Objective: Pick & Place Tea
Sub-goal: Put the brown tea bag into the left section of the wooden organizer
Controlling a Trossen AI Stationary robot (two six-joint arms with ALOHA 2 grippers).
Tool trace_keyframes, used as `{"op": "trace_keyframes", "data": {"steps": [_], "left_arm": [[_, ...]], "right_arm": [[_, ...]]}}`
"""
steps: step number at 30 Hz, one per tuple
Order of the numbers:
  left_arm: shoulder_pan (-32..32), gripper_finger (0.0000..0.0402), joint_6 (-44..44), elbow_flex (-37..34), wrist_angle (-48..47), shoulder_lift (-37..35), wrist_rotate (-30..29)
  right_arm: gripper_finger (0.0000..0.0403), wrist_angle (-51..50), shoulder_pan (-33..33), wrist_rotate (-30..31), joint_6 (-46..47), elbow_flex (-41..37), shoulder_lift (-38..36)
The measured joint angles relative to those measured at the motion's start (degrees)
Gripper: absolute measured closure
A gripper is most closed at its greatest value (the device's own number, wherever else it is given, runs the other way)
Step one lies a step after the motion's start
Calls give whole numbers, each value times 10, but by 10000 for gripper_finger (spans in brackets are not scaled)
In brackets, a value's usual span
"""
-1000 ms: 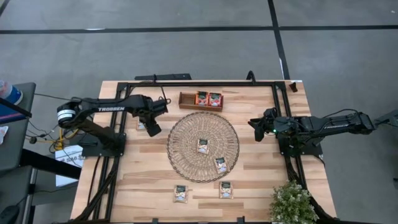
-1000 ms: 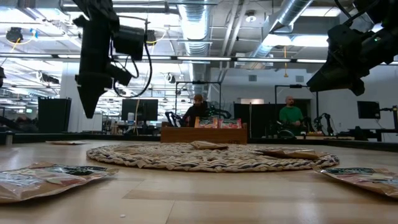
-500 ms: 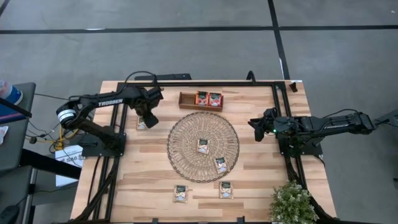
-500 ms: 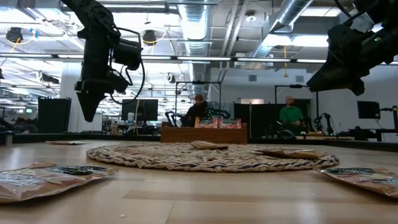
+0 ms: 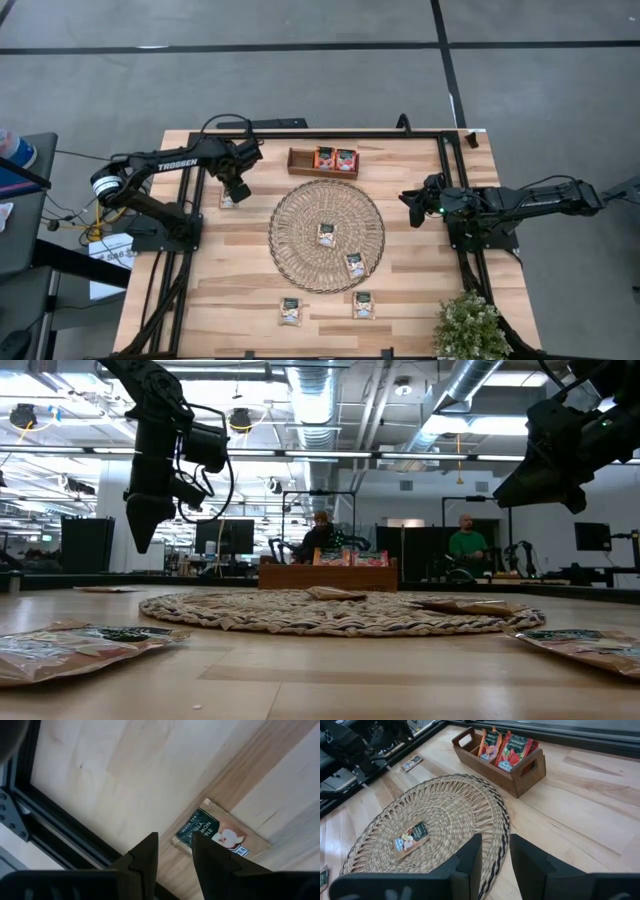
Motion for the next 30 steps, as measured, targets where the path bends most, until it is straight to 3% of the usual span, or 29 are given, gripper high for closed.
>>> {"op": "trace_keyframes", "data": {"steps": [4,10,15,24,30], "left_arm": [[0,291,30,0,11,0,26],[23,291,91,0,10,0,205],[70,291,98,0,8,0,219],[132,291,56,0,-6,0,324],[133,291,99,0,-4,0,295]], "right_arm": [[310,0,0,0,0,0,0],[310,0,0,0,0,0,0],[310,0,0,0,0,0,0],[310,0,0,0,-1,0,0],[310,0,0,0,-1,0,0]]}}
